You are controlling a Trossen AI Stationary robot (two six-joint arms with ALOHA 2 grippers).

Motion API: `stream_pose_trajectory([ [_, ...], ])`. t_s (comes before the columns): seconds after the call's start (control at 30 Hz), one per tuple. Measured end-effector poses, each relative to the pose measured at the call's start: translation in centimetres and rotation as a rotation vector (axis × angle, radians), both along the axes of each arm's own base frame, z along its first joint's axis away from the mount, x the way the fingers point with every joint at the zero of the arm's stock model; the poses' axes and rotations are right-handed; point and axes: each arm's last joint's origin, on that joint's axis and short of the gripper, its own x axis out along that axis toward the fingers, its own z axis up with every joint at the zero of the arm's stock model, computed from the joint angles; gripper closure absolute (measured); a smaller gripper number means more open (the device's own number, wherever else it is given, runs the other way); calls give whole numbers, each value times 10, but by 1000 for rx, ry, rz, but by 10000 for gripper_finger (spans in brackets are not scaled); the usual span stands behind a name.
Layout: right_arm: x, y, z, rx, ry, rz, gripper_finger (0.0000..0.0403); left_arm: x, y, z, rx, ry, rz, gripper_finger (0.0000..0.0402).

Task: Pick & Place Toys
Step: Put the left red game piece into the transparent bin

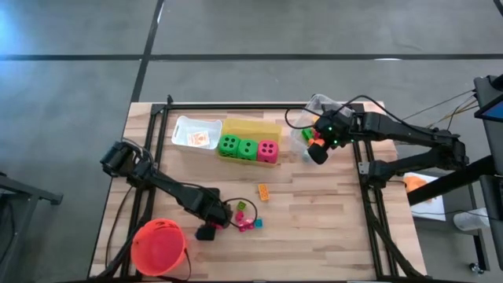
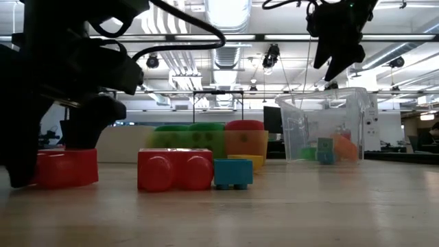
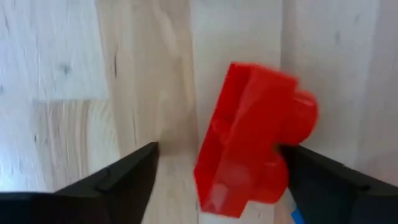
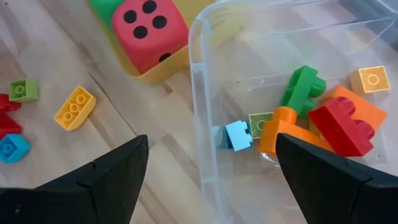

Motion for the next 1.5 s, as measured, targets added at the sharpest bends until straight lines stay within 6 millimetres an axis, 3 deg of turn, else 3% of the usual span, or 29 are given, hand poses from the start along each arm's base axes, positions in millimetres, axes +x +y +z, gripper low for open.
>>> stream_pose_trajectory([
  [0.33,1,4,0,15,-12,-10,57,1,0,1,-1,-14,-73,266],
  [0.57,9,20,2,-2,-48,98,57,-3,3,15,-26,-38,-69,324],
  [0.8,23,48,11,-23,-187,252,57,-6,16,50,-78,-160,-32,392],
  [1.13,41,89,34,-31,-514,417,57,-10,35,102,-168,-402,132,400],
  [1.33,60,105,48,-36,-749,321,57,0,53,156,-305,-841,348,400],
  [1.5,80,111,50,-35,-843,232,57,12,67,191,-444,-1179,427,401],
])
